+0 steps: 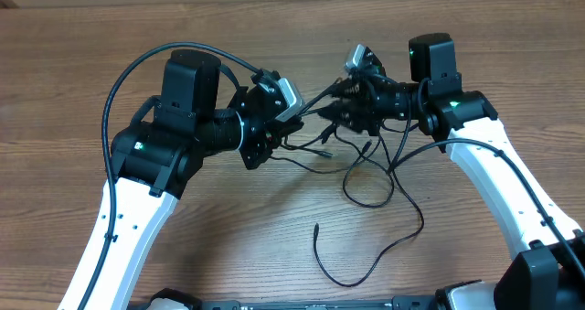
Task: Untangle cables
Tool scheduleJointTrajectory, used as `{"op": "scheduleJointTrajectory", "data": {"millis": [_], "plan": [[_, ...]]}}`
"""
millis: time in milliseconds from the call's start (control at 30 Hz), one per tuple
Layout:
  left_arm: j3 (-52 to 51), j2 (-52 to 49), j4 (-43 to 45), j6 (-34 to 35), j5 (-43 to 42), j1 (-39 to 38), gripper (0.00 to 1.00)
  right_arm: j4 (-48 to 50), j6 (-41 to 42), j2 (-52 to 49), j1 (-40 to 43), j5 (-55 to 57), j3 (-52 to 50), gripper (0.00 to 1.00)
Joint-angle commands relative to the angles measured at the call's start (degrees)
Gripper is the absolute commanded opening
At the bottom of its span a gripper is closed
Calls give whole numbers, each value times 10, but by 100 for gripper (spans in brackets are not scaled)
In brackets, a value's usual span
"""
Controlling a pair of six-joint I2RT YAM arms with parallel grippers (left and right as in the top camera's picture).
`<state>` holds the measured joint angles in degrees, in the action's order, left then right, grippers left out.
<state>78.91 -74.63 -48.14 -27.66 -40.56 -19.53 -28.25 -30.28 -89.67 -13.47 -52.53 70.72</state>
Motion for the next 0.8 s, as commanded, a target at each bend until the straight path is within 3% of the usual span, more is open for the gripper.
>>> {"op": "scheduleJointTrajectory", "data": {"millis": [0,333,467,633,767], "plan": [[17,11,-8,-11,-9,-4,4,6,-2,1,-1,-3,-3,4],[17,11,-34,-10,37,-4,4,13,2,1,11,56,-2,4],[17,11,-51,-10,80,-4,9,21,2,1,29,68,-2,4],[17,11,-106,-10,190,-4,4,33,2,6,62,119,2,4],[17,11,-146,29,342,-4,4,34,2,21,93,213,3,4]]}}
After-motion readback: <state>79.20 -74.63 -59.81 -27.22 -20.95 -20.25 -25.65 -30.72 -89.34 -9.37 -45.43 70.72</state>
